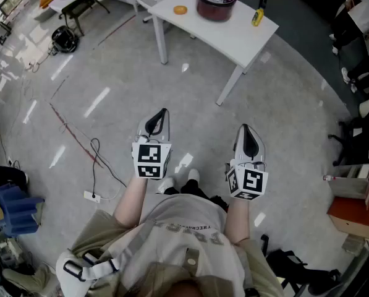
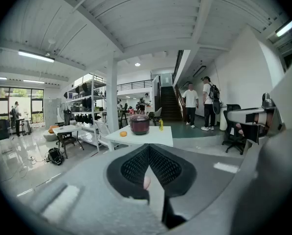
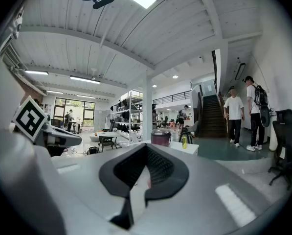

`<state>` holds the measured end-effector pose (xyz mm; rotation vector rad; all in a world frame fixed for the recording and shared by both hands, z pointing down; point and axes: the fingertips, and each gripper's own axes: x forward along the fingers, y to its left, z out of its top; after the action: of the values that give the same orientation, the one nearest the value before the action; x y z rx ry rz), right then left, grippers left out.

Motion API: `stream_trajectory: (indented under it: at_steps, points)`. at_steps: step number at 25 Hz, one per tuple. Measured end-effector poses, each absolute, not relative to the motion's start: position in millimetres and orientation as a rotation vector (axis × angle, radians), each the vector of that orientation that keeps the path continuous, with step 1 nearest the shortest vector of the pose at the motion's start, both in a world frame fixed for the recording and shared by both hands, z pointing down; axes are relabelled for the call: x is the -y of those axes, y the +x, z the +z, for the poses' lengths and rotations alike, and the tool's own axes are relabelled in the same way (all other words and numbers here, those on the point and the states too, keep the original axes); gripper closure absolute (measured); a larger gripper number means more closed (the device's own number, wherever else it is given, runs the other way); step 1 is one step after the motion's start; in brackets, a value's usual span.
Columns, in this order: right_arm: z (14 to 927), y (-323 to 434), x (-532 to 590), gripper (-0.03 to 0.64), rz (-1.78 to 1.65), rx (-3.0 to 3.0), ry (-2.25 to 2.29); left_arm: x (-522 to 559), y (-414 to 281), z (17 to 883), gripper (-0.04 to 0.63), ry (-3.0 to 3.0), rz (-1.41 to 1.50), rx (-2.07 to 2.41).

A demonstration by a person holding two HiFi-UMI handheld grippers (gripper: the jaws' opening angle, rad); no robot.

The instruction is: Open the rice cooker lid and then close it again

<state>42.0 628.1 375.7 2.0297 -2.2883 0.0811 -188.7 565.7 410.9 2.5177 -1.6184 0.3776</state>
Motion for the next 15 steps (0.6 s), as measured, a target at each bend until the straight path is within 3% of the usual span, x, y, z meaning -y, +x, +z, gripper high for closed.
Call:
stream_trajectory:
  at_steps: [15]
  points:
    - [378.4, 42.7, -617.4, 0.617, 0.069, 2.299, 1.996, -557.5, -183.6, 414.7, 0.586, 2.502, 0.390, 1.625]
